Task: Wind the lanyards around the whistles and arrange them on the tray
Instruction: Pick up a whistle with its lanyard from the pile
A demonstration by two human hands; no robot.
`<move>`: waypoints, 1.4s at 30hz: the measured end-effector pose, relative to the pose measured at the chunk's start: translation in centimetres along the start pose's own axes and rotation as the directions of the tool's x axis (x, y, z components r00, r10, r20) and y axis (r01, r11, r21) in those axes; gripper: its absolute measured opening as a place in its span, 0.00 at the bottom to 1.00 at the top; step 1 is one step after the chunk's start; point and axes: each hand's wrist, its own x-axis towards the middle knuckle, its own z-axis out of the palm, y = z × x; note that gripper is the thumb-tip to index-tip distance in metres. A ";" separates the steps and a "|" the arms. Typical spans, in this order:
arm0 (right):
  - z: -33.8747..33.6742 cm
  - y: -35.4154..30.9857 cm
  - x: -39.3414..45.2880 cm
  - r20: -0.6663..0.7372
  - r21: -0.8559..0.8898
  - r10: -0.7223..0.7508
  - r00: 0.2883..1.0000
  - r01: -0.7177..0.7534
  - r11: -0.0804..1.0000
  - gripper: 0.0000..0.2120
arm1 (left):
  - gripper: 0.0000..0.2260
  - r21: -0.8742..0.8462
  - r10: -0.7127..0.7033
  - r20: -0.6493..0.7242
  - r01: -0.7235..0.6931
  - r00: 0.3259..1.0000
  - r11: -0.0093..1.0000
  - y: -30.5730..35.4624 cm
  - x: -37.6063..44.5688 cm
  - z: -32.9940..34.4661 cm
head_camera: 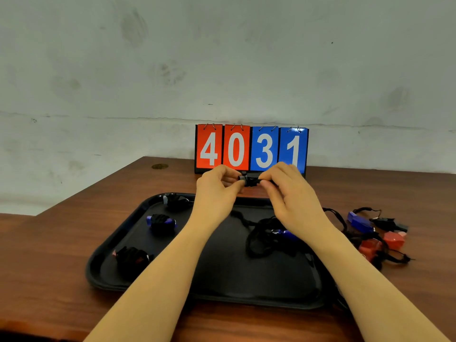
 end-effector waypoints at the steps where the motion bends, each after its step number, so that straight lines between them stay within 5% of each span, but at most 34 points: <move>1: 0.1 0.2 0.0 -0.008 -0.033 -0.017 1.000 0.017 0.999 0.12 | 0.05 0.012 0.010 0.009 -0.010 1.000 1.000 0.0 0.0 0.0; 9: 0.5 0.9 -0.1 -0.088 -0.061 0.078 0.993 -0.083 0.995 0.10 | 0.06 0.104 0.117 0.140 -0.132 0.983 0.986 0.1 -0.3 0.2; 15: 0.3 0.9 0.1 -0.069 0.252 0.362 0.930 -0.335 0.908 0.05 | 0.06 0.061 0.143 0.243 -0.163 0.959 0.985 0.4 -0.6 0.2; 18: -0.2 1.0 0.4 0.006 0.440 0.499 0.867 -0.450 0.777 0.05 | 0.07 0.025 0.146 0.277 -0.159 0.950 0.987 0.4 -0.7 0.1; 21: -0.9 1.3 0.6 0.160 0.626 0.622 0.766 -0.566 0.536 0.03 | 0.07 -0.042 0.151 0.297 -0.145 0.943 0.989 0.7 -0.8 0.0; 24: -1.2 1.5 0.9 0.300 0.711 0.693 0.655 -0.638 0.296 0.01 | 0.09 -0.214 0.129 0.288 -0.067 0.949 0.975 1.0 -0.8 -0.2; 26: -1.1 1.5 0.9 0.357 0.719 0.684 0.636 -0.655 0.234 0.02 | 0.09 -0.292 0.106 0.264 -0.026 0.959 0.956 1.0 -0.8 -0.1; 30: -0.9 1.1 0.8 0.385 0.686 0.601 0.700 -0.653 0.321 0.04 | 0.08 -0.422 0.018 0.216 0.077 0.976 0.903 0.9 -0.5 -0.1; 42: -0.7 -0.1 0.4 0.438 0.686 0.302 0.847 -0.532 0.497 0.09 | 0.05 -0.376 -0.132 -0.005 0.121 0.991 0.919 0.2 0.1 -0.1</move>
